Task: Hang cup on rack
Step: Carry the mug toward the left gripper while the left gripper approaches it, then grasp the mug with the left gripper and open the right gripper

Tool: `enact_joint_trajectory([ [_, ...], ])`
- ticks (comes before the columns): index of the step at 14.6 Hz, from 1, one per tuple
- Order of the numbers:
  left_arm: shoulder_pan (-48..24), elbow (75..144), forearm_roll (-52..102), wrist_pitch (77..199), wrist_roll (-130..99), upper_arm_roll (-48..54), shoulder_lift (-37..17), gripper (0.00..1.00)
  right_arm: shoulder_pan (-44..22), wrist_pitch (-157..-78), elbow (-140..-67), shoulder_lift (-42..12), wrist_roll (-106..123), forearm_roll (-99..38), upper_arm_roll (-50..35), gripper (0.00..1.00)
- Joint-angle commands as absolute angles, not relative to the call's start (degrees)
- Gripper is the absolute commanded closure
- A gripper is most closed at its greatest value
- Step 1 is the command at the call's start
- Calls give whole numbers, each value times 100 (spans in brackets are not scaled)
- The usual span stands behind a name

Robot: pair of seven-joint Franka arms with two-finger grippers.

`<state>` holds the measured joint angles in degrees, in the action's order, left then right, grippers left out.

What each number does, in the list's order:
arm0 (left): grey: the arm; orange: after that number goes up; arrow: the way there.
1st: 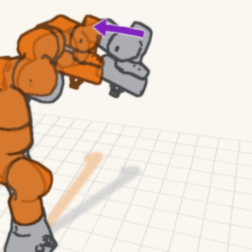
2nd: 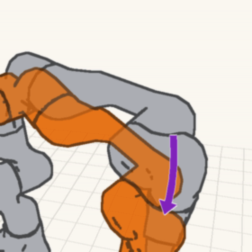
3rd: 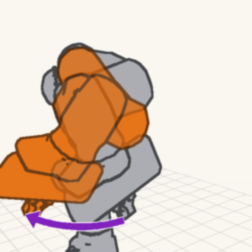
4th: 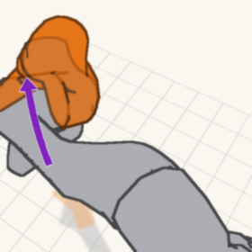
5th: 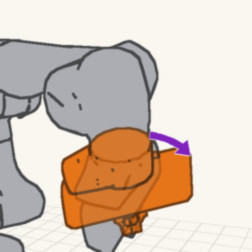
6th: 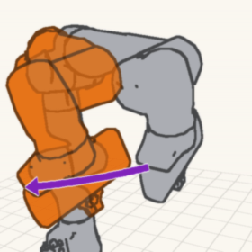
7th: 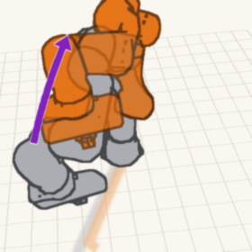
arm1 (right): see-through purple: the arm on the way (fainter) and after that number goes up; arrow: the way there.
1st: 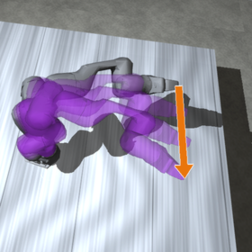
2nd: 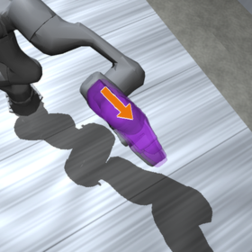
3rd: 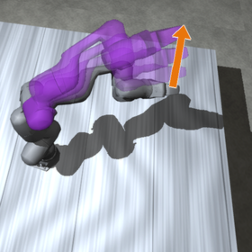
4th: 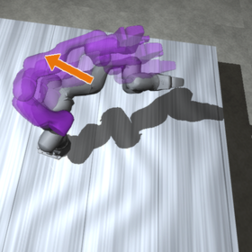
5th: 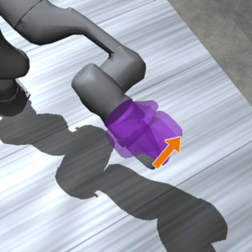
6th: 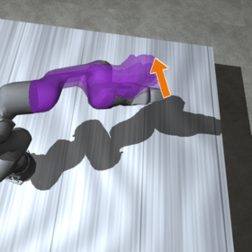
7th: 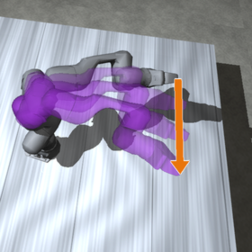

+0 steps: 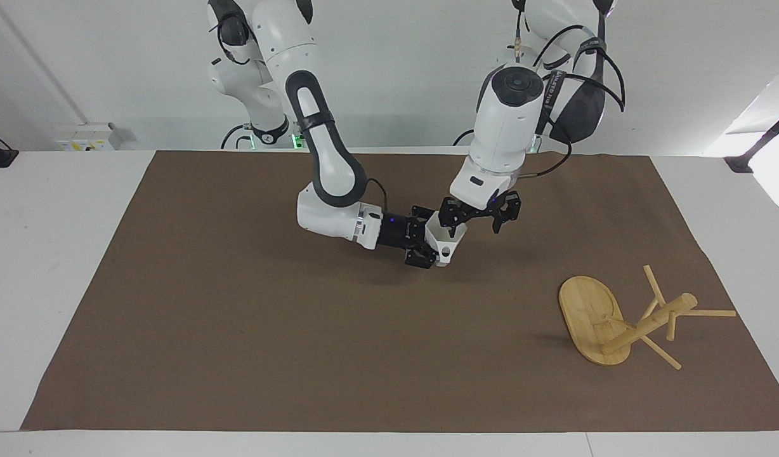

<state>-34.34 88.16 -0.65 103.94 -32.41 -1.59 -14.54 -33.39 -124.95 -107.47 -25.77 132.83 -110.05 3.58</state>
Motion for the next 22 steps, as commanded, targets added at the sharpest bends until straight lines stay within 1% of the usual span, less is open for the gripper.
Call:
enact_joint_trajectory([
  [1,-3595,8877,-70,10301,-3278,-229,-1485,2,-3322,-12542,-10846,-2479,13377,-11127,343,99],
  [3,-3595,8938,25,10301,-3278,-220,-1477,9,-3322,-12568,-10846,-2487,13377,-11127,343,99],
  [7,-3586,9009,166,10274,-3287,-220,-1459,26,-3322,-12568,-10854,-2487,13377,-11118,343,99],
  [9,-3560,9009,211,10327,-3287,-229,-1468,38,-3322,-12568,-10854,-2487,13377,-11118,351,99],
  [10,-3568,9009,211,10327,-3296,-229,-1459,42,-3314,-12568,-10854,-2487,13377,-11118,352,99],
  [17,-3595,9193,211,10310,-3621,-229,-1389,43,-3313,-12577,-10863,-2496,13377,-11109,352,99],
  [19,-3673,9193,211,10266,-4197,-229,-1389,44,-3313,-12577,-10863,-2496,13377,-11109,352,99],
  [20,-3717,9193,211,10266,-4575,-229,-1371,47,-3313,-12577,-10863,-2496,13377,-11109,352,99],
  [21,-3726,9193,211,10257,-4797,-237,-1362,53,-3313,-12586,-10863,-2496,13377,-11109,352,99],
  [22,-3744,9193,211,10266,-4921,-237,-1362,64,-3313,-12586,-10863,-2496,13377,-11109,352,99],
])
